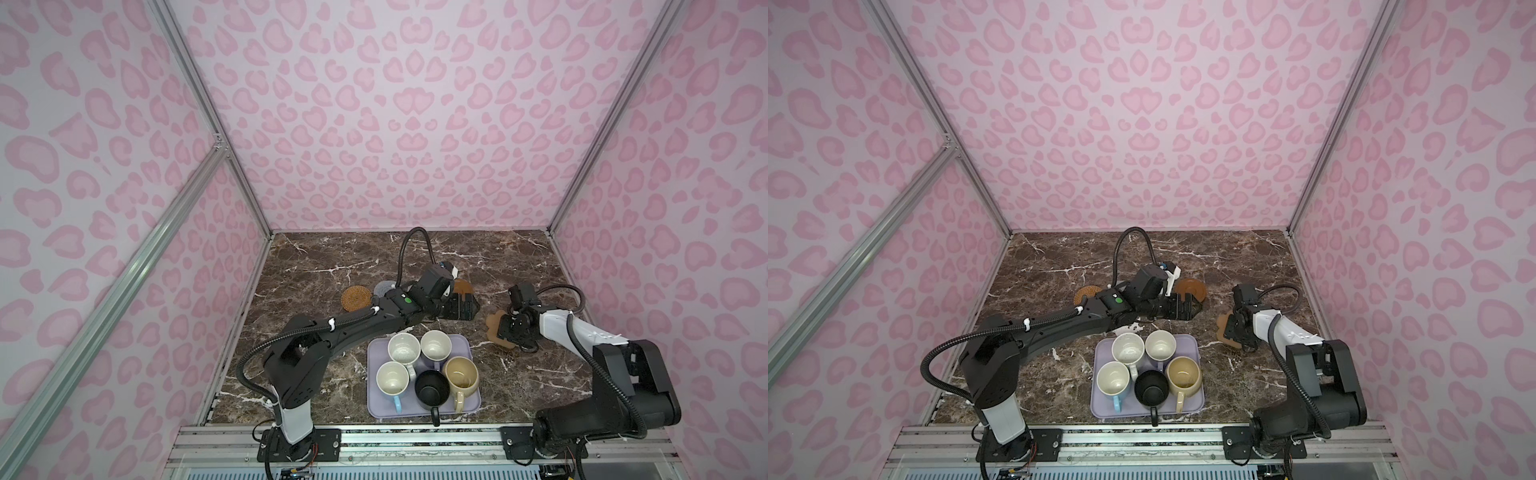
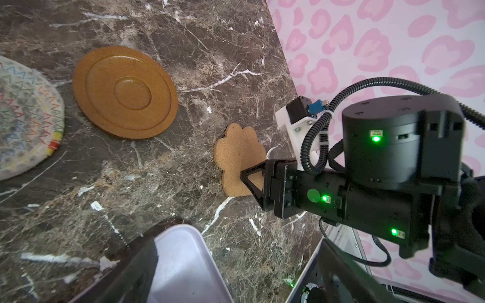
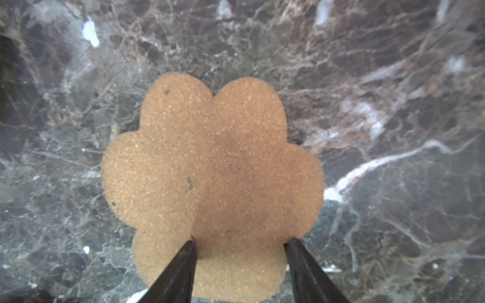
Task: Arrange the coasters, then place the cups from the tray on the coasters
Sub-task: 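Press the right gripper on the cork paw coaster and slide it toward the wooden disc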
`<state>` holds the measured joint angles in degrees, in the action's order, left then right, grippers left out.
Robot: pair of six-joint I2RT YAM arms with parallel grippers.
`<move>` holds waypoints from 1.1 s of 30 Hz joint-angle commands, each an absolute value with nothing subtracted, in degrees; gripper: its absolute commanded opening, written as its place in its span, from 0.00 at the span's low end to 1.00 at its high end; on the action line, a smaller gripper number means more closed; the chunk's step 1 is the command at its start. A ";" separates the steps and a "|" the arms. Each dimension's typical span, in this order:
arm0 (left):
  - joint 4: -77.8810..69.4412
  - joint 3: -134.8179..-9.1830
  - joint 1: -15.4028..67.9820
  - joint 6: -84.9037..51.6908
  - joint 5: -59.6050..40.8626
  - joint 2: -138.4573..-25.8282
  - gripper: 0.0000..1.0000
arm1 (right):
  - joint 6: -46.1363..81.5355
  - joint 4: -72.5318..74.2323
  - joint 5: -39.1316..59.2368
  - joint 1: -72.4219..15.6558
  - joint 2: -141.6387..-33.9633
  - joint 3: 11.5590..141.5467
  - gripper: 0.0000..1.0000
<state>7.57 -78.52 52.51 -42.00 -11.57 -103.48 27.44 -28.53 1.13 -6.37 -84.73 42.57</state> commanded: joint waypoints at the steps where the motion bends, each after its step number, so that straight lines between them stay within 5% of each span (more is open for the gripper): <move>1: 6.13 -78.23 52.43 -41.88 -11.22 -102.22 0.97 | 27.51 -27.79 0.29 -6.44 -86.33 42.45 0.57; 5: 6.39 -78.37 52.36 -41.62 -11.17 -102.34 0.97 | 25.87 -27.91 0.72 -6.48 -89.08 44.40 0.47; 33: 6.71 -78.66 51.34 -41.65 -10.90 -101.95 0.97 | 20.18 -30.12 -3.68 -5.73 -106.27 62.14 0.42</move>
